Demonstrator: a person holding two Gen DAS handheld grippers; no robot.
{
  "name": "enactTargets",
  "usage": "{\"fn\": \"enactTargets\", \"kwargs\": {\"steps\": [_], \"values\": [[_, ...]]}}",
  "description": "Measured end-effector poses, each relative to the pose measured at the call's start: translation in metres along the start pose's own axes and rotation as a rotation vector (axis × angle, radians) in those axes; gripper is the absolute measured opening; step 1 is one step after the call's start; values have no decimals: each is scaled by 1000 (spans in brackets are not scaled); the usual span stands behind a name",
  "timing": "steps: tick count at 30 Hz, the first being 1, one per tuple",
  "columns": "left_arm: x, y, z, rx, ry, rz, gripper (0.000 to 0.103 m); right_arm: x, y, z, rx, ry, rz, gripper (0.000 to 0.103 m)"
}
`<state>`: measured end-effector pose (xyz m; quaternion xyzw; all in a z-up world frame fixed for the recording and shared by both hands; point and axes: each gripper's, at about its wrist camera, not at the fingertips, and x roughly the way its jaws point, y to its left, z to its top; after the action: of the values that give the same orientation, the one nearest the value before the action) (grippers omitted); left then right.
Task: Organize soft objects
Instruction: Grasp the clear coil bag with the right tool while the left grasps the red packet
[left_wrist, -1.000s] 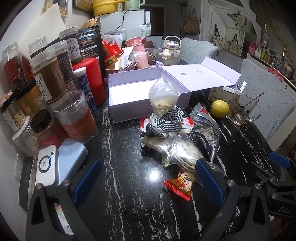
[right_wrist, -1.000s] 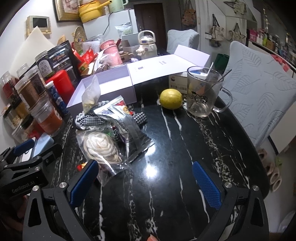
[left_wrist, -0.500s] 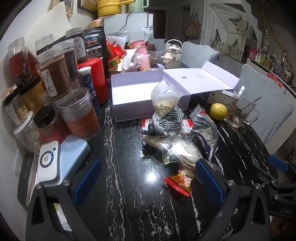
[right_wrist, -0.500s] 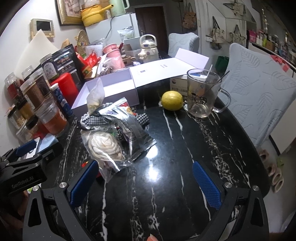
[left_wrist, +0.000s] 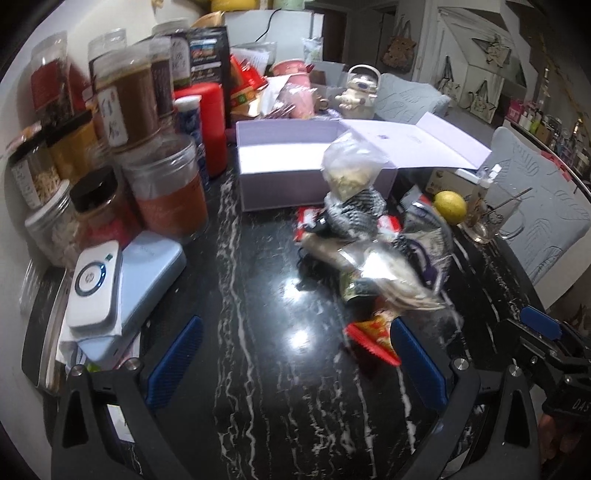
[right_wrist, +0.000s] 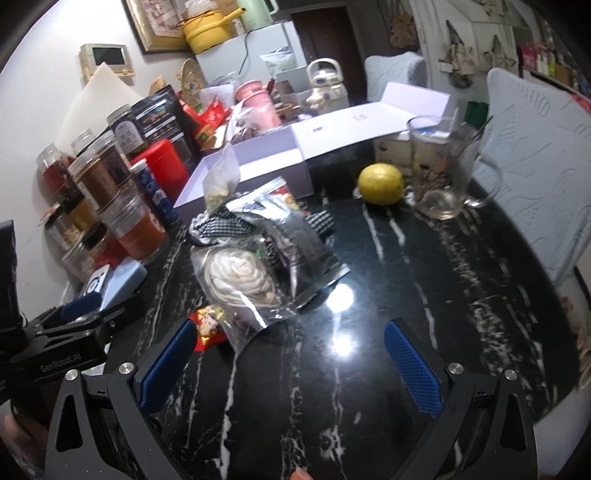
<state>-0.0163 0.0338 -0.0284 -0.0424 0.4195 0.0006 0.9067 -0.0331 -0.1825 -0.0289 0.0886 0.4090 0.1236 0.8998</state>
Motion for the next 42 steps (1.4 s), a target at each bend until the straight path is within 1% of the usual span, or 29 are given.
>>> {"fn": "enactTargets", "kwargs": {"steps": [4, 9, 12, 14, 16, 20, 23, 25, 26, 27, 28, 29, 31, 37, 42], "values": [[8, 8, -1, -16, 23, 31, 103, 20, 5, 4, -24, 35, 47, 103], [15, 20, 0, -49, 39, 33, 103, 43, 17, 14, -74, 63, 90, 103], [18, 25, 2, -60, 46, 42, 103, 58, 24, 21, -108, 84, 115, 98], [20, 28, 5, -64, 48, 52, 103, 69, 29, 25, -132, 102, 129, 97], [22, 31, 8, -70, 50, 56, 103, 78, 33, 27, -149, 118, 136, 93], [28, 35, 13, -79, 51, 55, 103, 94, 38, 30, -175, 144, 133, 91], [32, 35, 19, -84, 54, 36, 103, 105, 40, 31, -170, 177, 139, 81], [32, 33, 22, -78, 44, 25, 103, 109, 37, 31, -153, 195, 162, 73], [32, 31, 24, -70, 40, 20, 103, 108, 37, 32, -147, 191, 172, 67], [33, 28, 25, -60, 38, 13, 103, 107, 36, 32, -142, 184, 180, 58], [33, 25, 26, -51, 38, 2, 103, 104, 34, 32, -136, 177, 181, 53], [34, 23, 26, -43, 40, -9, 103, 102, 31, 32, -128, 170, 178, 50], [37, 15, 27, -23, 48, -35, 103, 99, 25, 31, -109, 158, 174, 37], [42, -4, 28, 27, 79, -104, 103, 78, 15, 29, -72, 118, 174, 30], [47, -22, 24, 66, 111, -172, 103, 61, 6, 21, -44, 118, 162, 29]]}}
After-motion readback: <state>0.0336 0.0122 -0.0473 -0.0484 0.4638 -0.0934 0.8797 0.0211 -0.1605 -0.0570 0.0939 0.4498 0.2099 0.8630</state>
